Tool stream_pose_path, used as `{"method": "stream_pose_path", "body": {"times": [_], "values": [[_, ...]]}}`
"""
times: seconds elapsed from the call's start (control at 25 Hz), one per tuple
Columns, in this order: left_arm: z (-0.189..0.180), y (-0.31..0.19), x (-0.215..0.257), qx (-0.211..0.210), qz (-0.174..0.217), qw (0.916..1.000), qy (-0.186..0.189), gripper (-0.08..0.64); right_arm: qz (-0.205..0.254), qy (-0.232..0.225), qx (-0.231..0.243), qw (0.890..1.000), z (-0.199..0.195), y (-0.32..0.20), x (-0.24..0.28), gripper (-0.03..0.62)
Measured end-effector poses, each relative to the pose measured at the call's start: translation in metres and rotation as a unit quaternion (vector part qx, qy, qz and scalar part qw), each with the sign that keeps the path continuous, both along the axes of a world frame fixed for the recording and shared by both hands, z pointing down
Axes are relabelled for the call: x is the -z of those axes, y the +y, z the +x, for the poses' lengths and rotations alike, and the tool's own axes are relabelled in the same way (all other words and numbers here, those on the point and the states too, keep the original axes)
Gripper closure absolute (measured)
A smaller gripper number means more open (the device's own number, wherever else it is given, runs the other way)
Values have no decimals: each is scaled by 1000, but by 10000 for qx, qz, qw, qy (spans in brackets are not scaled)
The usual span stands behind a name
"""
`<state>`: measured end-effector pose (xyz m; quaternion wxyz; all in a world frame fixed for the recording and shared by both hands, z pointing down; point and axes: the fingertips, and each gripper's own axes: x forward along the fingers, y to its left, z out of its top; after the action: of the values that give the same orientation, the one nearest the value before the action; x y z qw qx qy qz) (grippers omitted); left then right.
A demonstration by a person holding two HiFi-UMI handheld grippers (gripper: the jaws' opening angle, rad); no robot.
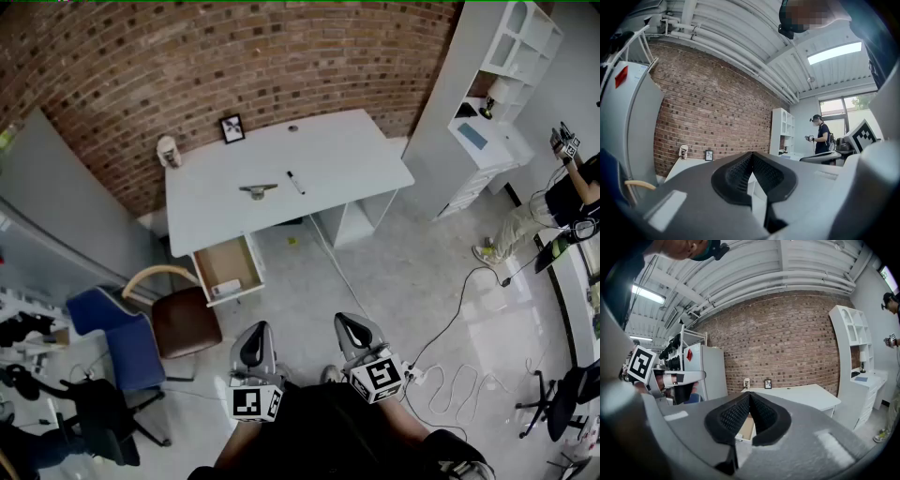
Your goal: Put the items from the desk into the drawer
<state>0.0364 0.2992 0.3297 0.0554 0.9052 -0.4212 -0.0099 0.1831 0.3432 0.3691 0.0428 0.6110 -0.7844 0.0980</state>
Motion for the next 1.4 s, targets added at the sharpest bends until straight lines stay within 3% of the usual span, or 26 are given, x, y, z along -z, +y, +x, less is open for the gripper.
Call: {"method": "stream_pose_path", "body": {"times": [0.36, 0.52, 0.6, 0.64, 1.4], "values": [[1, 1, 0, 3, 0, 10000, 9, 540, 17, 1, 50, 10000, -1, 0, 1, 591], [3, 0, -1, 1, -18, 10000, 19, 540, 261, -172, -56, 9995, 3, 0, 10, 583], [2, -2, -1, 7, -30, 10000, 23, 540, 331, -238, -57, 9992, 4, -2, 14, 438], [1, -2, -2, 11, -37, 10000, 27, 540, 327, -231, -53, 9992, 4, -3, 14, 425], [-41, -24, -9, -116, -99, 9998, 96, 540, 190, -24, -257, 9995, -30, -23, 7, 423]]}}
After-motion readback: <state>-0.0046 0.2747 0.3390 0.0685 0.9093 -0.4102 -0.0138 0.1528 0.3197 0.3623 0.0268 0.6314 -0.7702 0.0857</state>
